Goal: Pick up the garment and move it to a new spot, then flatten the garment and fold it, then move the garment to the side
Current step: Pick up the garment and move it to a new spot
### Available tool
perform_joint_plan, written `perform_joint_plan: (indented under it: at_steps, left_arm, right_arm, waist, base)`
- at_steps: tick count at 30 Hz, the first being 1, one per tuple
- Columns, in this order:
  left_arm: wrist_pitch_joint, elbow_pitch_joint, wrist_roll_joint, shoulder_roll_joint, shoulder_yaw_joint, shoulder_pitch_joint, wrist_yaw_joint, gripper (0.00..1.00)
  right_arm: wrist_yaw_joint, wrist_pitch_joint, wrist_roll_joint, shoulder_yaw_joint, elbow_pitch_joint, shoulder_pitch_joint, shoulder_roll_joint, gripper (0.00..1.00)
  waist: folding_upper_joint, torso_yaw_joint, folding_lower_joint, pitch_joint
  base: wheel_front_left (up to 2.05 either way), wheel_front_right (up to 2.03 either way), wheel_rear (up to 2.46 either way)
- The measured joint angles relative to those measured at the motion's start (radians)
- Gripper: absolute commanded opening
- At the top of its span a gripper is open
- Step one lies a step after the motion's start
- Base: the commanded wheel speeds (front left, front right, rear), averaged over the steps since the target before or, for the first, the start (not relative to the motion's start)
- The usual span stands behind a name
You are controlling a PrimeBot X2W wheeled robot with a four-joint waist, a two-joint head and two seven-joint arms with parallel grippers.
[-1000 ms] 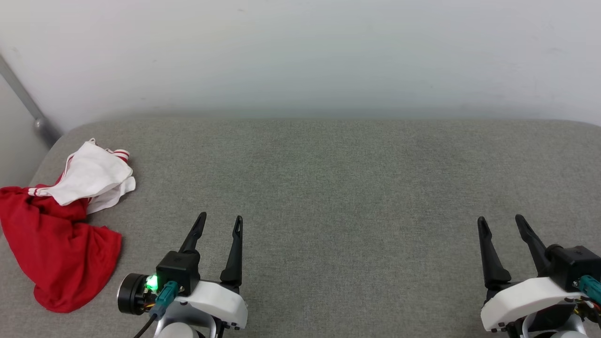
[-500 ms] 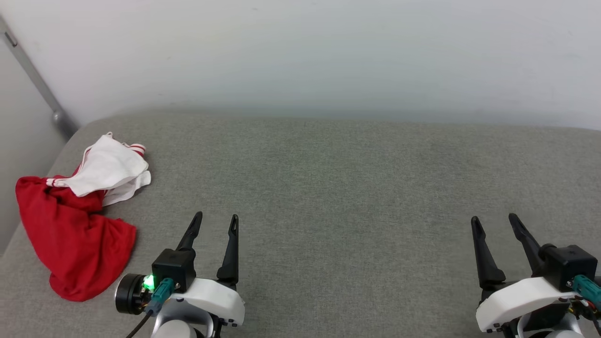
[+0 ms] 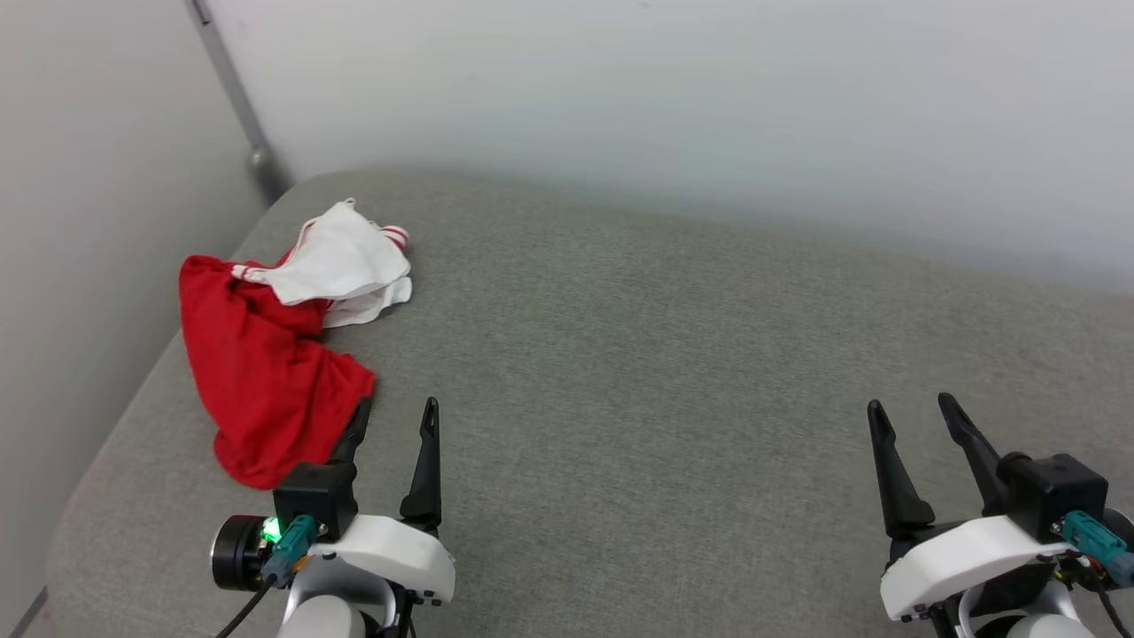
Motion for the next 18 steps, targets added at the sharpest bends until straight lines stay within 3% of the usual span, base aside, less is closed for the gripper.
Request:
perform_joint_plan:
  at_steps: [18]
  left_arm:
    - [0.0,0.013,-0.002,0.008,0.033,0.001,0.011,1.0]
  right_arm:
    - [0.0,0.015,-0.011,0.072,-0.04,-0.012,0.0,1.0]
  waist:
    - [0.0,0.247,0.0,0.013]
  base:
    - [0.0,0.0,0.0]
